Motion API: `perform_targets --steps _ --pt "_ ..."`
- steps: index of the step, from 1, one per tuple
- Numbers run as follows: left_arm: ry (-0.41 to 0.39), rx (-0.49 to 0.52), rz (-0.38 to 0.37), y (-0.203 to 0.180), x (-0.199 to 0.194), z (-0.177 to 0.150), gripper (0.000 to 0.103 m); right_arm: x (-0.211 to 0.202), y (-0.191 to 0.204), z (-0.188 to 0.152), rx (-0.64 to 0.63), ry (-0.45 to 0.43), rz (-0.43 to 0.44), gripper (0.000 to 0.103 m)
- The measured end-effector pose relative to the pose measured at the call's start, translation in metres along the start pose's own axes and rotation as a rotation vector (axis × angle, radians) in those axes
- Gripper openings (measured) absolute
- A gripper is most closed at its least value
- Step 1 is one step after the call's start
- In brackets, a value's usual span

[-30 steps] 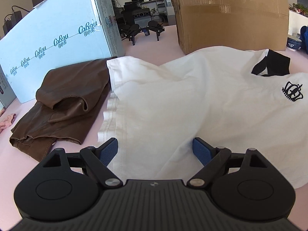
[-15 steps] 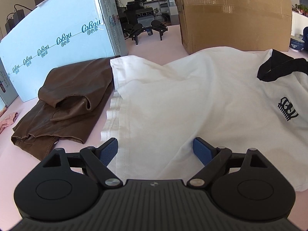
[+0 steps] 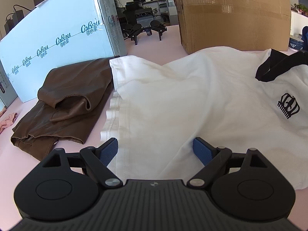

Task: Fold clothes
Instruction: 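Grasp the black sleeve trim with the right gripper and lift it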

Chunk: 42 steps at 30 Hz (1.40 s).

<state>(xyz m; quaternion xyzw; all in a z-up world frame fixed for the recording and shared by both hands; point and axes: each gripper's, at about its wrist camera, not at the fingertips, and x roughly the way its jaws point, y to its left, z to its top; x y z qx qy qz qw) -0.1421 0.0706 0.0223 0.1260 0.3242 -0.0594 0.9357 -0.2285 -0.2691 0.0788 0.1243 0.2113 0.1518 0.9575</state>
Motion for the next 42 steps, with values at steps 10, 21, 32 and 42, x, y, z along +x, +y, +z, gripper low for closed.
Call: perform_targets --steps 10,21,32,42 --pt "-0.007 0.015 0.009 -0.001 0.000 0.000 0.085 0.076 -0.058 -0.008 0.356 0.288 -0.146 0.065" --pt "-0.007 0.015 0.005 0.000 -0.001 0.000 0.084 0.082 -0.063 0.010 0.282 0.144 -0.293 0.059" --pt "-0.015 0.031 0.017 -0.003 -0.002 -0.002 0.084 0.112 -0.061 -0.002 0.018 0.215 -0.582 0.061" --pt "-0.021 0.043 0.026 -0.005 -0.003 -0.002 0.084 0.108 -0.060 0.000 0.162 0.229 -0.306 0.068"
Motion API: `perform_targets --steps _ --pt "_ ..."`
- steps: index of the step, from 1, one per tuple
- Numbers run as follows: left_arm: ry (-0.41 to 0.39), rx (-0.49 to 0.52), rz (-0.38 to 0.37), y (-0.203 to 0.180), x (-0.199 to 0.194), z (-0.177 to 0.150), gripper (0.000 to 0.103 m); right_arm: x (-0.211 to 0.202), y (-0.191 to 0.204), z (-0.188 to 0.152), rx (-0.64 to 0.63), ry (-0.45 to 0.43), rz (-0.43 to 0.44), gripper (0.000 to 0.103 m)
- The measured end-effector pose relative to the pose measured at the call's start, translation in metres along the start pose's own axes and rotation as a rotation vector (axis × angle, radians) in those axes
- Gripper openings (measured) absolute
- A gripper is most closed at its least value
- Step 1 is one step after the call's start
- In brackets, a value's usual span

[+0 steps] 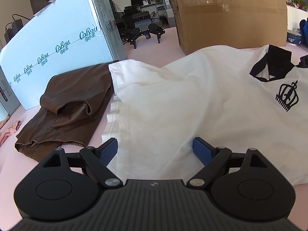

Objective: Fold clothes

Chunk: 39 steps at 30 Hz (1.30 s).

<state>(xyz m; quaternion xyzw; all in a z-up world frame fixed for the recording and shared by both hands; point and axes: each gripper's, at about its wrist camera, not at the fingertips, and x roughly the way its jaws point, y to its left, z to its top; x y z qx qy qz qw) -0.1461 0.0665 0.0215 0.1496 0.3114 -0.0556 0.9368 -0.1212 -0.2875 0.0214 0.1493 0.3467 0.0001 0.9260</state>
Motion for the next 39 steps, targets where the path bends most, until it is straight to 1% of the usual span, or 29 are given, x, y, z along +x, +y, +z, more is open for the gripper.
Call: perform_targets --steps 3,4,5,7,8,11,12,13,14,16,17,19,21,22,23,25,29,31,33,34,38,39 --pt "-0.002 0.004 0.002 0.000 0.000 0.000 0.084 0.004 0.016 -0.007 -0.111 -0.004 -0.039 0.070" --pt "-0.002 0.004 0.003 0.000 0.000 0.000 0.084 0.007 0.024 -0.012 -0.176 -0.013 -0.061 0.070" --pt "-0.002 0.005 0.003 0.000 0.000 0.000 0.084 0.009 0.028 -0.013 -0.198 -0.020 -0.070 0.068" --pt "-0.003 0.006 0.004 0.000 -0.001 0.000 0.084 0.011 0.027 -0.013 -0.192 -0.032 -0.064 0.067" --pt "-0.003 0.006 0.004 0.000 -0.001 0.000 0.084 0.011 0.022 -0.011 -0.167 -0.030 -0.041 0.067" --pt "-0.004 0.006 0.005 -0.001 -0.001 -0.001 0.084 0.011 0.000 0.002 -0.029 -0.011 0.052 0.068" --pt "-0.004 0.006 0.006 -0.002 -0.001 0.000 0.084 0.011 -0.004 0.005 0.011 -0.007 0.066 0.067" --pt "-0.004 0.006 0.007 -0.002 -0.001 0.000 0.084 0.011 -0.005 0.007 0.022 -0.014 0.050 0.060" --pt "-0.004 0.006 0.007 -0.002 -0.001 0.000 0.084 0.011 -0.006 0.008 0.034 -0.021 0.033 0.049" --pt "-0.004 0.006 0.009 -0.003 -0.001 0.000 0.084 0.018 0.008 0.005 -0.084 -0.053 -0.077 0.040" --pt "-0.004 0.006 0.009 -0.003 -0.001 0.000 0.084 0.023 0.015 0.003 -0.143 -0.061 -0.109 0.040" --pt "-0.004 0.005 0.009 -0.003 -0.001 0.000 0.084 0.026 0.022 0.002 -0.170 -0.068 -0.139 0.042" --pt "-0.004 0.004 0.009 -0.003 -0.001 0.000 0.084 0.027 0.024 0.006 -0.158 -0.057 -0.154 0.040" --pt "-0.004 0.004 0.009 -0.003 -0.001 0.000 0.084 0.028 0.026 0.006 -0.170 -0.058 -0.161 0.035" --pt "-0.004 0.003 0.009 -0.002 -0.001 0.000 0.084 0.028 0.027 0.005 -0.179 -0.062 -0.157 0.023" --pt "-0.003 0.000 0.007 -0.002 -0.001 0.000 0.084 0.026 0.027 0.006 -0.177 -0.062 -0.133 0.008" --pt "-0.007 -0.001 0.005 -0.002 0.000 0.000 0.084 0.024 0.020 0.009 -0.129 -0.057 -0.100 0.007" --pt "-0.008 -0.005 0.005 -0.001 0.002 0.000 0.087 0.019 0.018 0.010 -0.115 -0.070 -0.086 0.006" --pt "-0.006 -0.023 0.010 0.001 0.005 0.001 0.094 0.010 0.019 0.013 -0.112 -0.103 -0.075 0.006" --pt "-0.002 -0.032 0.011 0.002 0.007 0.001 0.096 0.006 0.019 0.015 -0.106 -0.117 -0.071 0.006" --pt "0.028 -0.086 -0.016 0.010 0.013 0.003 0.098 -0.015 0.016 0.024 -0.076 -0.184 -0.079 0.006" --pt "0.037 -0.104 -0.024 0.013 0.014 0.003 0.101 -0.019 0.014 0.026 -0.066 -0.195 -0.090 0.006"
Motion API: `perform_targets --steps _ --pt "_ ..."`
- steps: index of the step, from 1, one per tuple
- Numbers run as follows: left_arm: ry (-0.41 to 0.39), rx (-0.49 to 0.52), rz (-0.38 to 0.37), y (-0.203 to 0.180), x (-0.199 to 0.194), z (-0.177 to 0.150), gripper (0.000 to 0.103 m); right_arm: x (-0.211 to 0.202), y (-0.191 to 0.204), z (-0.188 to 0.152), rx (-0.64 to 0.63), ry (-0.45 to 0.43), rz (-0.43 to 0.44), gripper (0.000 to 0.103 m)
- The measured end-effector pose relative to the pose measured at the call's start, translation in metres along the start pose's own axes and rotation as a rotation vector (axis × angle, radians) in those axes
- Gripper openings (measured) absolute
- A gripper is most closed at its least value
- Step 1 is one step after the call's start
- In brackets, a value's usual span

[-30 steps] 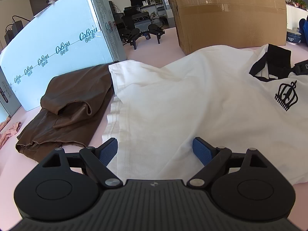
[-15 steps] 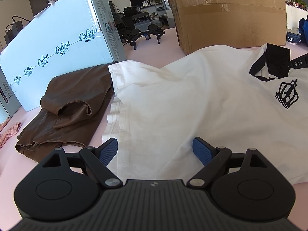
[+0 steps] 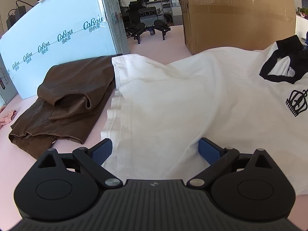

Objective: Fold clothes

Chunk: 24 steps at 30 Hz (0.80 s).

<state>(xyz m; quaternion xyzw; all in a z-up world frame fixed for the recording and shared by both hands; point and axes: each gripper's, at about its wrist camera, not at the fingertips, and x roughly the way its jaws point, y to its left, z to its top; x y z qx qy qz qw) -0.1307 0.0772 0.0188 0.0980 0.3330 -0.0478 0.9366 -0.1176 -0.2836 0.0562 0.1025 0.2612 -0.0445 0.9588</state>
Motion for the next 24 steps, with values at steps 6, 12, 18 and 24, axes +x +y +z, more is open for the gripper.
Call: perform_targets --steps 6,12,18,24 --pt "0.019 -0.051 -0.017 0.007 0.004 -0.001 0.103 -0.010 -0.021 0.018 0.031 -0.053 -0.101 0.006" --pt "0.011 -0.044 -0.018 0.007 0.005 0.000 0.103 0.017 -0.028 0.026 -0.062 -0.056 -0.213 0.006" --pt "0.012 -0.057 -0.037 0.011 0.009 0.001 0.103 0.066 -0.021 0.003 -0.193 -0.011 -0.263 0.006" --pt "-0.009 -0.034 -0.023 0.008 0.010 0.002 0.103 0.076 -0.029 -0.004 -0.260 0.050 -0.247 0.019"
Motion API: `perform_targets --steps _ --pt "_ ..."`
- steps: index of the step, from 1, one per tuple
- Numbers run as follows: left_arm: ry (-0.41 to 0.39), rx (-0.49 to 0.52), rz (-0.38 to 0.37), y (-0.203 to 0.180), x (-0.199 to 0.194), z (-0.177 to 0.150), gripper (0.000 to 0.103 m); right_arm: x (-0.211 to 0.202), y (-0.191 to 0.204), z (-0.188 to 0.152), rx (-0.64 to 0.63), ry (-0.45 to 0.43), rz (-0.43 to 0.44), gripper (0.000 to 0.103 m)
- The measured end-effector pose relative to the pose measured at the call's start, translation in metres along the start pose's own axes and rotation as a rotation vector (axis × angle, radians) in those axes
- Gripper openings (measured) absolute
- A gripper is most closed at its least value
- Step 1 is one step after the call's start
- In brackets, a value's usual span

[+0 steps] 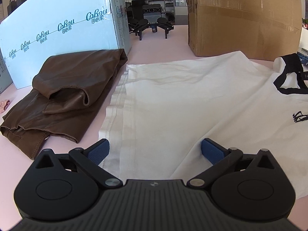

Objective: Fold clothes

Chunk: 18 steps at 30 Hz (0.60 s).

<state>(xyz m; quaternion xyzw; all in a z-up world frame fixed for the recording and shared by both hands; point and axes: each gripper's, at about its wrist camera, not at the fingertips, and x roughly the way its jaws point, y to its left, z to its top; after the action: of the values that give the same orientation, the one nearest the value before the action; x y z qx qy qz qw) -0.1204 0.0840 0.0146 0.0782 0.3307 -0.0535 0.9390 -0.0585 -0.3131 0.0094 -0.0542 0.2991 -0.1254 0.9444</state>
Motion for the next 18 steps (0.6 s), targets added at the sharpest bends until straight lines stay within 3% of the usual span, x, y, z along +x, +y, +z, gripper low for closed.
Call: perform_targets --steps 5,8,14,18 --pt "0.000 -0.001 0.002 0.001 -0.002 0.000 0.103 -0.034 -0.007 0.004 0.051 -0.034 0.088 0.062" --pt "0.001 -0.006 0.009 0.003 -0.006 0.000 0.103 -0.069 -0.002 0.000 0.029 -0.046 0.200 0.076" --pt "-0.048 -0.064 0.101 0.016 -0.012 0.004 0.103 -0.105 -0.019 -0.027 0.107 -0.018 0.283 0.082" --pt "-0.049 -0.101 0.116 0.024 -0.012 0.005 0.103 -0.107 -0.040 -0.043 0.160 -0.007 0.402 0.082"
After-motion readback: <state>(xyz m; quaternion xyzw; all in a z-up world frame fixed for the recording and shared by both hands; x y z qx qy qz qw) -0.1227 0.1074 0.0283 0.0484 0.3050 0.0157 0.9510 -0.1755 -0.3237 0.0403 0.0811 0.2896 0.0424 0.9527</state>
